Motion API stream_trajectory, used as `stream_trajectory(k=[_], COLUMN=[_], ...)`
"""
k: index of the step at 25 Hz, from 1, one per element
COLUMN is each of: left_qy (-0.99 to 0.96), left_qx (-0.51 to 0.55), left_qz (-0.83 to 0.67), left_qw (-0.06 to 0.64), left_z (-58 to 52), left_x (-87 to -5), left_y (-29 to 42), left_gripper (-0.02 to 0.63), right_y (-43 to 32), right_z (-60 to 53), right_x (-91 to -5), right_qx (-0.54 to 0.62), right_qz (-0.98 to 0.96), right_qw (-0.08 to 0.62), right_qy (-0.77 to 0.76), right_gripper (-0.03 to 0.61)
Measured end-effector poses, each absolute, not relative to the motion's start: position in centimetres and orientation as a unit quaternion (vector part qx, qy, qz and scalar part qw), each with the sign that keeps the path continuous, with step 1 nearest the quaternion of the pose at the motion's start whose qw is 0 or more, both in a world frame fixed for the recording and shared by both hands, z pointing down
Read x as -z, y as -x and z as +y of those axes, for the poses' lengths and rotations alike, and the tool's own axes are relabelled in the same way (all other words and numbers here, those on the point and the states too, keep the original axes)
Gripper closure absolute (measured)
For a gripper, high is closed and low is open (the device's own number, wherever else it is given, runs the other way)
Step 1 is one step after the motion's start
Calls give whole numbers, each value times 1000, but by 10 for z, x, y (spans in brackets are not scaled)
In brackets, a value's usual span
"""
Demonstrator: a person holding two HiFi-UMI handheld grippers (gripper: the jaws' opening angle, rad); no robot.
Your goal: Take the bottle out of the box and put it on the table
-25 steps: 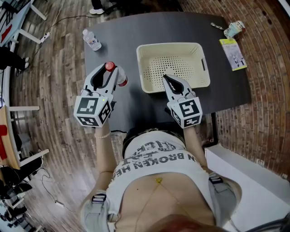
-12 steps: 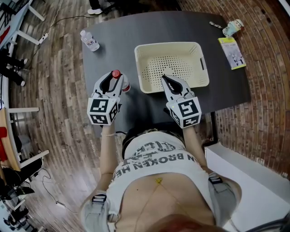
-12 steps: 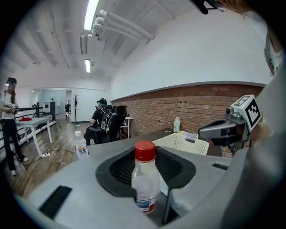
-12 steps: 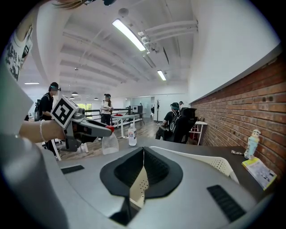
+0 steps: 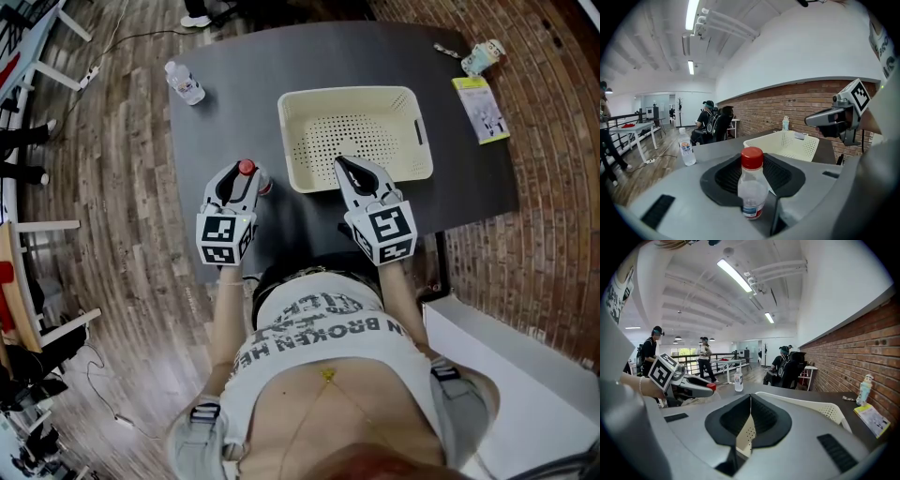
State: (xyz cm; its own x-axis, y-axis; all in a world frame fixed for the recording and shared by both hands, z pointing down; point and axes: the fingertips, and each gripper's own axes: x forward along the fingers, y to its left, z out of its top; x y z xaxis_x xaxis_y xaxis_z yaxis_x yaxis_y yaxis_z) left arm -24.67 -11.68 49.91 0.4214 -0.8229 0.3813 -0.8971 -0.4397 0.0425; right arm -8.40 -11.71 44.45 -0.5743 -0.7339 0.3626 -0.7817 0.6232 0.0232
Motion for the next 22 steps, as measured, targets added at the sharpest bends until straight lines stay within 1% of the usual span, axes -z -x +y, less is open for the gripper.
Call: stream_trajectory(k=[14, 22], left_qy=[-838, -839], left_qx=[-124, -125], left_qz=[-517, -514], left_qw=[126, 129], left_z=[-109, -109], left_x=[-502, -503], left_y=[247, 245], left_gripper=[468, 468], right_y=[87, 87], right_z=[-117, -116], right_x=[-451, -452], right_qx=[-74, -73], right_qz=[-887, -888], right_qw=[171, 170], right_qy=[-423, -421], right_gripper=[569, 569])
